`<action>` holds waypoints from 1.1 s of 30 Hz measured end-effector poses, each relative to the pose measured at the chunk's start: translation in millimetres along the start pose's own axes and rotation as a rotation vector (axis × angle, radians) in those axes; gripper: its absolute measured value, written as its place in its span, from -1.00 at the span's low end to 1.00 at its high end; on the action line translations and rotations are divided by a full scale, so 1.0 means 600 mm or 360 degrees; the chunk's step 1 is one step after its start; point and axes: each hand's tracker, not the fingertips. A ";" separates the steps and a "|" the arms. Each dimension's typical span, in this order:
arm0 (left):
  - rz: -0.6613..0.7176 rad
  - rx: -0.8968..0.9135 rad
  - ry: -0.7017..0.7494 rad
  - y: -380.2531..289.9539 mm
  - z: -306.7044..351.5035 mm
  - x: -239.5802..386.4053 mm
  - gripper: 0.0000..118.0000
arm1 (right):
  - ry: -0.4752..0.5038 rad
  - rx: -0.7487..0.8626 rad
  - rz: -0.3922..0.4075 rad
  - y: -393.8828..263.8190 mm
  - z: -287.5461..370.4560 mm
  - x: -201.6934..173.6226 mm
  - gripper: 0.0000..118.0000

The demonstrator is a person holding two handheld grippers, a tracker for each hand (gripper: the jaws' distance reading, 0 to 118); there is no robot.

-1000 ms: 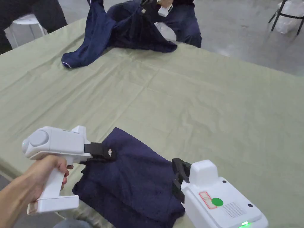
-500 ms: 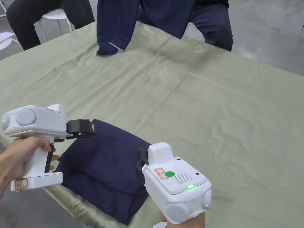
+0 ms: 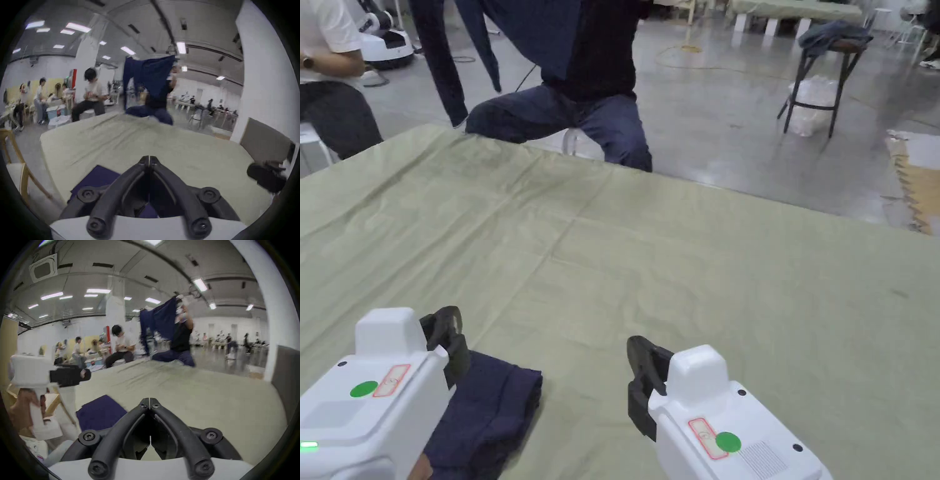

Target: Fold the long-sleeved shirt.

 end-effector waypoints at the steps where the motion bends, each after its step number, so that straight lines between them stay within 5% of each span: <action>1: -0.0042 -0.0008 -0.0065 0.004 0.000 0.034 -0.92 | -0.0099 -0.0003 0.0022 0.006 0.024 0.028 -1.00; 5: -0.0074 0.0051 -0.0326 0.025 -0.005 0.169 -0.92 | -0.0569 0.0050 0.0086 0.041 0.137 0.141 -1.00; 9: -0.0187 0.0094 -0.0424 0.044 -0.011 0.290 -0.92 | -0.0830 0.0134 0.0084 0.064 0.222 0.223 -1.00; 21: -0.0212 0.0131 -0.0489 0.073 -0.004 0.346 -0.92 | -0.1060 0.0198 0.0023 0.074 0.271 0.273 -0.98; 22: -0.0214 0.0150 -0.0480 0.076 -0.002 0.347 -0.92 | -0.1051 0.0206 0.0021 0.075 0.273 0.274 -0.78; 23: -0.0219 0.0161 -0.0472 0.081 -0.001 0.349 -0.92 | -0.1034 0.0220 0.0002 0.078 0.275 0.276 -0.36; 24: -0.0208 0.0159 -0.0448 0.086 -0.002 0.351 -0.87 | -0.1044 0.0217 -0.0005 0.081 0.273 0.278 0.35; 25: -0.0184 0.0158 -0.0455 0.089 -0.002 0.349 -0.79 | -0.1060 0.0221 -0.0009 0.082 0.272 0.278 0.79; 26: -0.0170 0.0166 -0.0462 0.090 -0.001 0.349 -0.63 | -0.1080 0.0233 -0.0006 0.082 0.274 0.278 1.00; 29: -0.0217 0.0245 -0.0449 0.089 0.001 0.353 0.74 | -0.1094 0.0275 0.0012 0.091 0.279 0.278 1.00; 33: -0.0266 0.0334 -0.0409 0.087 0.010 0.368 0.88 | -0.1093 0.0275 0.0009 0.093 0.281 0.286 1.00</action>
